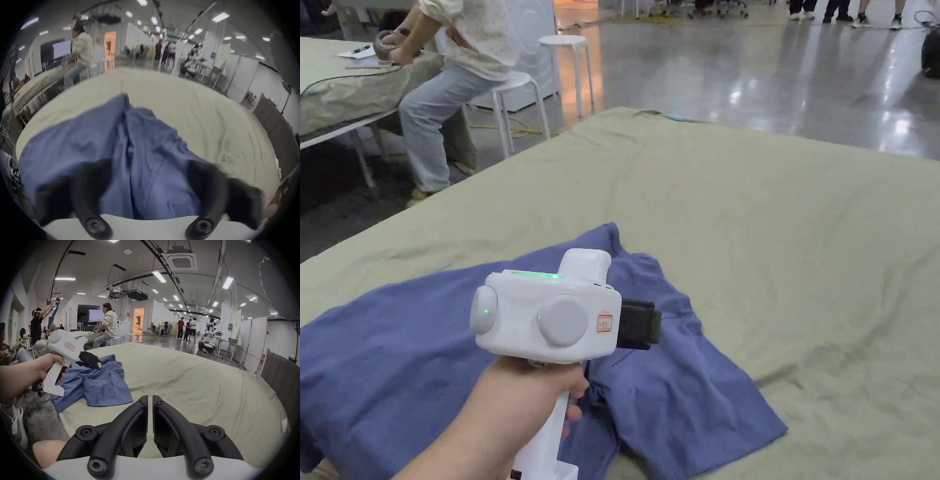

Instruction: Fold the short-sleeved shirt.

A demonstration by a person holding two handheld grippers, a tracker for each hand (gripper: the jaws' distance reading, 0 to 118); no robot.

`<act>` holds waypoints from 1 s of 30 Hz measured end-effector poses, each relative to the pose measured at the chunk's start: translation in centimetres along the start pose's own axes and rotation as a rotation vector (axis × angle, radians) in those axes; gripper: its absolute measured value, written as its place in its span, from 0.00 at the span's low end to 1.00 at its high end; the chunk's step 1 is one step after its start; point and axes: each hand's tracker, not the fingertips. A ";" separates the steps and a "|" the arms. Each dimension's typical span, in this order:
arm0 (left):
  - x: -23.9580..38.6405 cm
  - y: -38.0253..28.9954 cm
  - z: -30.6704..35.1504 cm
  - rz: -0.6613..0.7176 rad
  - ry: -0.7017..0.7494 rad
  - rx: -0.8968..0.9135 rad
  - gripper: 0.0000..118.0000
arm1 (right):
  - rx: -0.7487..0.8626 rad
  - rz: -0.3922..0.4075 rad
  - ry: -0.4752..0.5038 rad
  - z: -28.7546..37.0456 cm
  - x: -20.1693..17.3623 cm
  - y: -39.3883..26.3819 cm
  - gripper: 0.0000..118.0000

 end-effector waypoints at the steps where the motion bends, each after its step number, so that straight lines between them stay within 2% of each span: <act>1: 0.1 -0.2 -0.7 -0.014 0.011 0.003 0.99 | -0.003 0.001 -0.001 -0.4 0.3 -0.1 0.06; 7: -1.5 -0.3 -5.1 0.016 0.167 -0.148 0.98 | -0.022 -0.024 0.015 -1.8 0.8 -1.1 0.06; 8: -1.9 -0.4 -5.1 0.013 0.111 -0.142 0.97 | -0.027 -0.028 0.021 -1.7 0.8 -1.5 0.06; 9: -1.8 -0.6 -4.5 -0.010 0.099 -0.127 0.93 | -0.033 -0.028 0.029 -1.6 0.8 -1.6 0.06; 10: -1.4 -0.5 -4.1 -0.050 0.110 -0.119 0.77 | -0.035 -0.025 0.033 -1.5 0.8 -1.7 0.06; 13: -0.2 -1.1 -2.6 -0.097 0.115 -0.037 0.03 | -0.038 -0.024 0.038 -1.1 0.7 -1.8 0.06; 15: 0.3 -1.5 -2.1 -0.125 0.153 -0.025 0.03 | -0.035 -0.039 0.041 -0.9 0.9 -1.7 0.06; 17: 0.4 -1.4 -1.9 -0.135 0.122 -0.029 0.03 | -0.023 -0.052 0.044 -0.3 0.9 -1.3 0.06; 19: 0.9 -0.7 -0.5 -0.204 0.122 -0.015 0.03 | -0.003 -0.052 0.039 0.5 1.1 -1.0 0.06; 24: 1.8 2.2 4.6 -0.119 0.038 0.086 0.03 | 0.040 -0.085 0.014 2.1 2.0 -0.1 0.06; 30: 5.6 4.1 10.8 -0.128 -0.073 0.217 0.03 | 0.116 -0.136 -0.019 5.2 3.4 1.2 0.06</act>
